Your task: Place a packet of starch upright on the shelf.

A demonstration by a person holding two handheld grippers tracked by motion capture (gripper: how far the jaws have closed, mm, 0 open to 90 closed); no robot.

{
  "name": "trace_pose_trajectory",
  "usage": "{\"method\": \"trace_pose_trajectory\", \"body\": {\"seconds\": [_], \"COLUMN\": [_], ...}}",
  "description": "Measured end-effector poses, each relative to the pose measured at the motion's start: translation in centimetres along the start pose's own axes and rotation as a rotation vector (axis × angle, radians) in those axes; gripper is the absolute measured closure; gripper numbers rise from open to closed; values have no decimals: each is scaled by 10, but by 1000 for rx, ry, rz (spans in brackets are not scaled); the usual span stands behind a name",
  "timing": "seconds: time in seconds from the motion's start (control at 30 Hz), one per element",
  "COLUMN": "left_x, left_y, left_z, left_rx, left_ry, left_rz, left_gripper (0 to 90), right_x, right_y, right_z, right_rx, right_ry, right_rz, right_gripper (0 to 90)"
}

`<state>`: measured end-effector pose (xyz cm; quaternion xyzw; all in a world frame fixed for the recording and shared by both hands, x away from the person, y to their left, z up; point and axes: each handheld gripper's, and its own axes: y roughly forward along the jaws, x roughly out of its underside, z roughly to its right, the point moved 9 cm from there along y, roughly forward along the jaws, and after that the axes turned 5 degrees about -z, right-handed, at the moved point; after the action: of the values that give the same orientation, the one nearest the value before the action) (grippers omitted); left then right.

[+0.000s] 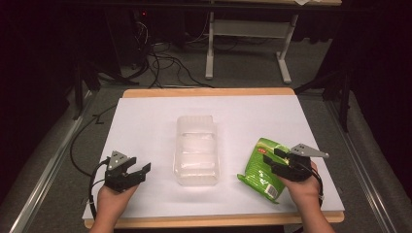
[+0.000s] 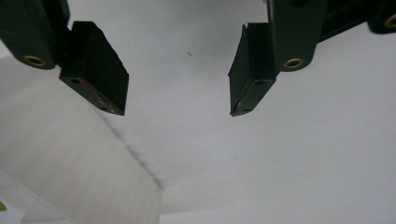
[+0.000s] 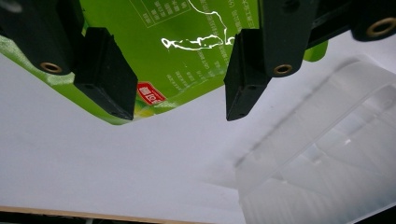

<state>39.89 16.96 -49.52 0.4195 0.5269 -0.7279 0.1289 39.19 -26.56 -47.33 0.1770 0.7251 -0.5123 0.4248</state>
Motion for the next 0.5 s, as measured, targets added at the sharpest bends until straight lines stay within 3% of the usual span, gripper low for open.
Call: {"method": "trace_pose_trajectory", "body": {"seconds": [0.07, 0.1, 0.13, 0.2, 0.5], "left_x": [1, 1, 3, 4, 5], "left_y": [3, 3, 6, 7, 10], "left_z": [3, 3, 7, 10, 13], "left_rx": [-6, -6, -6, -9, -12], "left_ry": [38, 38, 70, 84, 106], "left_rz": [-13, -13, -30, -34, -31], "left_gripper": [379, 377, 374, 371, 362], "right_x": [1, 2, 2, 3, 3], "right_y": [0, 0, 0, 0, -2], "right_z": [1, 1, 3, 4, 11], "right_rx": [-1, -2, -4, -5, -7], "right_ry": [1, 2, 4, 9, 10], "right_rz": [-4, -8, -9, -10, -5], "right_gripper": [438, 436, 434, 432, 426]}}
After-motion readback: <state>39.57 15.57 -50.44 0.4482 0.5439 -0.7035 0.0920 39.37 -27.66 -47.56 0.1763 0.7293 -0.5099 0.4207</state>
